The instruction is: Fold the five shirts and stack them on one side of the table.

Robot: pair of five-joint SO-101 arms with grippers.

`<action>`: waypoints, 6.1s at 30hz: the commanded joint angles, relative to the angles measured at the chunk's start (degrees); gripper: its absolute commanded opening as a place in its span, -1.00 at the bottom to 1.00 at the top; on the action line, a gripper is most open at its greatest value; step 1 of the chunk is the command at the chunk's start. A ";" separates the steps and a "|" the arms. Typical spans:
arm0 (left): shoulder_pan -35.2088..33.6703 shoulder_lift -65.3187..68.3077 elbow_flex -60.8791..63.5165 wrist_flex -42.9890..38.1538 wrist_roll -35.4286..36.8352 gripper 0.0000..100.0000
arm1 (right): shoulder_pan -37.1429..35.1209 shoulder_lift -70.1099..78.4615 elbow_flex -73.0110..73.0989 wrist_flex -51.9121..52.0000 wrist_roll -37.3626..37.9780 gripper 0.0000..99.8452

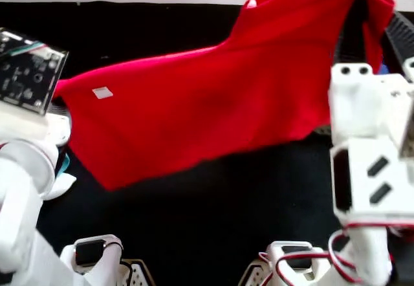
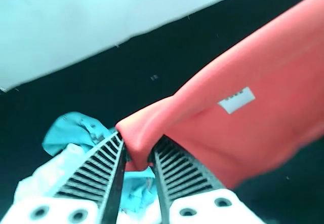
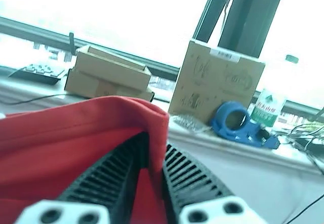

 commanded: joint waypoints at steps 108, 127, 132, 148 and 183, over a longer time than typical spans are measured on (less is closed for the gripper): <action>-9.63 -7.34 0.13 2.02 0.26 -0.98 | -4.70 35.03 -66.68 37.49 0.62 -0.99; -9.63 0.31 11.65 1.41 -2.46 -0.98 | -7.87 20.97 -21.67 18.95 0.35 -0.99; -9.27 11.47 13.76 -7.03 -2.29 -0.98 | -7.52 25.89 -8.75 4.00 0.70 -0.99; -9.19 33.71 0.13 -16.70 -2.37 -0.98 | -7.52 42.24 -7.43 -8.92 0.70 -0.99; -5.05 62.90 -13.23 -22.51 -2.29 -0.98 | -8.40 58.07 -7.43 -8.04 5.45 -0.99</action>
